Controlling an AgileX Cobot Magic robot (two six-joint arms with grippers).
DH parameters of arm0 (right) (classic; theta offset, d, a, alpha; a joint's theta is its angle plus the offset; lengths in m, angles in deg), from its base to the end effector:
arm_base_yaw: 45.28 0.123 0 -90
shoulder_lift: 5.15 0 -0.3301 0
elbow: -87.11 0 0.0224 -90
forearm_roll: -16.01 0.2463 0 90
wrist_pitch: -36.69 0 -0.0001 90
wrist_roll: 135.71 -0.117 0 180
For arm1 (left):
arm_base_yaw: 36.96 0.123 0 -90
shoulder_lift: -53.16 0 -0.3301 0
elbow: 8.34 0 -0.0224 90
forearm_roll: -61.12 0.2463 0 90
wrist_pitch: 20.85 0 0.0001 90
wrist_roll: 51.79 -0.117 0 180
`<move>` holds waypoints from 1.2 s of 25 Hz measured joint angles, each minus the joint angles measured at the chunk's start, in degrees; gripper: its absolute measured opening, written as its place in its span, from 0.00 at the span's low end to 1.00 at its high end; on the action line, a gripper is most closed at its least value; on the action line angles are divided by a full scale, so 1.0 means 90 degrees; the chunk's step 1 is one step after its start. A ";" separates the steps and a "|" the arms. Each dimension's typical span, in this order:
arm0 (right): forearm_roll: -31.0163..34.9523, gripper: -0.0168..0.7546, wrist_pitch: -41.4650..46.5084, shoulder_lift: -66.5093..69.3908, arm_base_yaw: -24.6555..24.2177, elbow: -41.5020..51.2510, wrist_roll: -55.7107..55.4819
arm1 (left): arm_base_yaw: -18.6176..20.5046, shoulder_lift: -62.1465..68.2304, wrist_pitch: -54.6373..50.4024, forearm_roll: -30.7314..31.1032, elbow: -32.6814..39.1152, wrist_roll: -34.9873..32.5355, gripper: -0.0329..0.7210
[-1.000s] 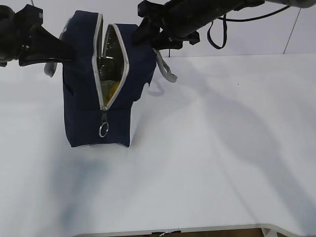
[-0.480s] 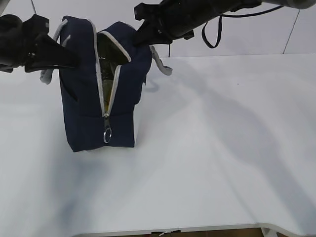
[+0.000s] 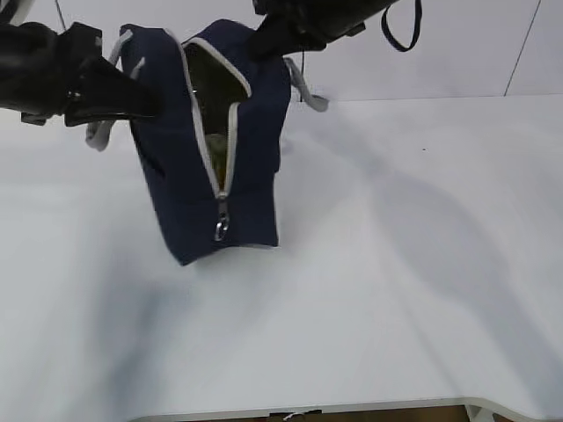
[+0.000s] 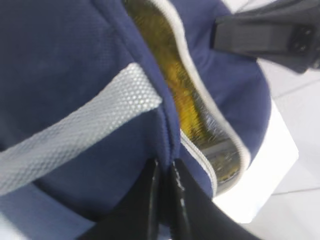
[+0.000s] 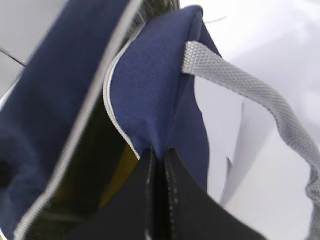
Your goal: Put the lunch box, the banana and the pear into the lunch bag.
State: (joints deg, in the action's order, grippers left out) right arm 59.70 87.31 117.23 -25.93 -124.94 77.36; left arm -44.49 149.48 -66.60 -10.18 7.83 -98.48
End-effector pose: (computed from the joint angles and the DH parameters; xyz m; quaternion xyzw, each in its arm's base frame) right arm 0.4482 0.2237 0.3569 -0.2730 0.8407 0.3104 0.3498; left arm 0.3242 -0.1230 0.3215 0.0783 0.8564 -0.4072 0.3076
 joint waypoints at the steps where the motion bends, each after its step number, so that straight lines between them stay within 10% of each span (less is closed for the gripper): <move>1: -0.0071 0.05 0.0025 -0.0097 0.0000 0.0000 -0.0066 | -0.0118 0.0000 0.0026 -0.0029 0.0000 -0.0052 0.03; 11: -0.2114 0.05 0.0276 -0.0936 0.0000 0.0564 -0.1480 | -0.1313 0.0011 0.0811 -0.0098 0.0000 -0.0227 0.03; 30: -0.2105 0.05 -0.1626 -0.3184 0.0000 0.4240 -0.1517 | -0.2529 0.0235 0.1400 -0.0254 0.0000 -0.0815 0.03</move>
State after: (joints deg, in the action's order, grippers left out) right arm 40.76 72.68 88.57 -25.93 -86.77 63.70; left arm -67.25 151.59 -53.99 -12.47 7.83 -105.82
